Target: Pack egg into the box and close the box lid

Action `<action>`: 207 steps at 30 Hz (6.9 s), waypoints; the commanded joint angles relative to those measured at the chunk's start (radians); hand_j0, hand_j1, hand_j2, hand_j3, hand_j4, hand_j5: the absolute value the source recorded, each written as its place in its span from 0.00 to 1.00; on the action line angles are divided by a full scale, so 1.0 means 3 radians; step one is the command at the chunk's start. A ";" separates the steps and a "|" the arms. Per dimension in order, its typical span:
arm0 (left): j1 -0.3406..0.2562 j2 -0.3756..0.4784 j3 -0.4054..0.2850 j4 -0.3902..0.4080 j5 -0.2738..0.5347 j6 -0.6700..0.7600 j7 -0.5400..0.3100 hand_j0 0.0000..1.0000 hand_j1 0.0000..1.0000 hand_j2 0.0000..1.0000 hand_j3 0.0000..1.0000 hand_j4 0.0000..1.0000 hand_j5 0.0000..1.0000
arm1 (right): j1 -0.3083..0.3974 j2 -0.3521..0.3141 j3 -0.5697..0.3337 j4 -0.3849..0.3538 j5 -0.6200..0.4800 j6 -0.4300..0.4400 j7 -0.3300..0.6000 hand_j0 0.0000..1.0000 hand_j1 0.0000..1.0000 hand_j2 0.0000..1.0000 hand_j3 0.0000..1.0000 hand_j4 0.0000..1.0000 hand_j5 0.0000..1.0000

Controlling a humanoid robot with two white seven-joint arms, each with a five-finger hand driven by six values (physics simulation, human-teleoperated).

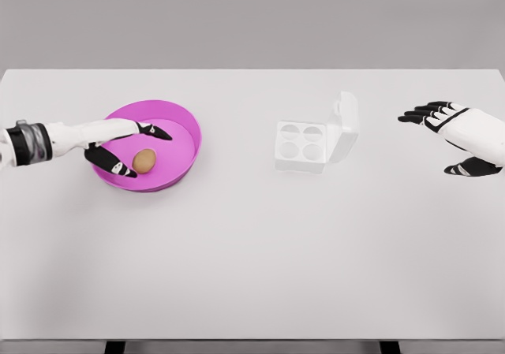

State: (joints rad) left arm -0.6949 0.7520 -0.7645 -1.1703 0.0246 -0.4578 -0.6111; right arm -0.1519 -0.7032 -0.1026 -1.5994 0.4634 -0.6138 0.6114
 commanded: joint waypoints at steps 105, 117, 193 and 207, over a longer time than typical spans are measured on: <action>-0.0107 -0.0057 -0.0029 -0.0057 -0.0092 -0.0023 0.0001 0.45 0.45 0.45 0.45 0.45 0.45 | 0.0072 -0.0003 -0.0144 0.0024 -0.0016 0.0010 -0.0002 1.00 1.00 1.00 1.00 1.00 1.00; -0.0153 -0.0170 0.0058 -0.0139 -0.0087 -0.0003 0.0001 0.44 0.44 0.44 0.44 0.44 0.44 | 0.0077 -0.0003 -0.0144 0.0008 -0.0016 0.0010 -0.0002 1.00 1.00 1.00 1.00 1.00 1.00; -0.0174 -0.1980 0.0631 0.0449 -0.0317 -0.0003 0.0001 0.45 0.45 0.45 0.45 0.45 0.45 | -0.0654 -0.0018 0.0956 0.0755 0.0010 0.0098 -0.0002 1.00 1.00 1.00 1.00 1.00 1.00; -0.0179 -0.2097 0.0626 0.0639 -0.0322 -0.0008 0.0001 0.46 0.46 0.46 0.46 0.46 0.46 | -0.0654 -0.0013 0.0951 0.0755 0.0010 0.0098 -0.0002 1.00 1.00 1.00 1.00 1.00 1.00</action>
State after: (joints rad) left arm -0.7486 0.1282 -0.5774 -0.9835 -0.0781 -0.4639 -0.6113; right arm -0.3482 -0.7062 0.1830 -1.3726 0.4724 -0.5871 0.6113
